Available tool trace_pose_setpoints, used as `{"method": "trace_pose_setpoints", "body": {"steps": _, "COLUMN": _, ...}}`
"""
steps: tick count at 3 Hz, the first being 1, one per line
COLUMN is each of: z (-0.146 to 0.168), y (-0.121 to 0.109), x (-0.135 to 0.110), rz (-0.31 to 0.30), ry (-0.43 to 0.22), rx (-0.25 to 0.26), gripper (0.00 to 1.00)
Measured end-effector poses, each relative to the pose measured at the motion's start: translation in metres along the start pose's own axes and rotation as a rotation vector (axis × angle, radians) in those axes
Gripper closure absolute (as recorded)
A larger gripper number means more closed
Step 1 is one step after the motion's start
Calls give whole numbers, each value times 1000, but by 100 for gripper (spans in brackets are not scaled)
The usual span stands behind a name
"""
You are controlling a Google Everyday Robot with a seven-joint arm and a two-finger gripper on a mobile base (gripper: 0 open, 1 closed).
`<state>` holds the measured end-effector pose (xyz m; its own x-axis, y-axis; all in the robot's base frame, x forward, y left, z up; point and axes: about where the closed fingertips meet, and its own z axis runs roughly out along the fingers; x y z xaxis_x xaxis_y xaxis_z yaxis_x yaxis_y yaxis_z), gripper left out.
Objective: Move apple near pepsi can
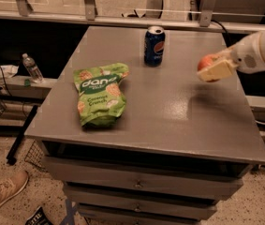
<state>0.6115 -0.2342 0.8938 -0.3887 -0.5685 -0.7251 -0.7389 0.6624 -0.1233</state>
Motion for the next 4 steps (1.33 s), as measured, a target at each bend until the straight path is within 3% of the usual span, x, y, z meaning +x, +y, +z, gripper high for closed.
{"method": "trace_pose_setpoints", "body": {"steps": 1, "z": 34, "y": -19, "x": -34, "rz": -33, "ry": 11, "rx": -20, "gripper": 100}}
{"method": "trace_pose_setpoints", "body": {"steps": 2, "z": 67, "y": -27, "x": -53, "rz": -45, "ry": 26, "rx": -48, "gripper": 100}}
{"method": "trace_pose_setpoints", "body": {"steps": 4, "z": 117, "y": -19, "x": -71, "rz": -65, "ry": 59, "rx": -125, "gripper": 100}}
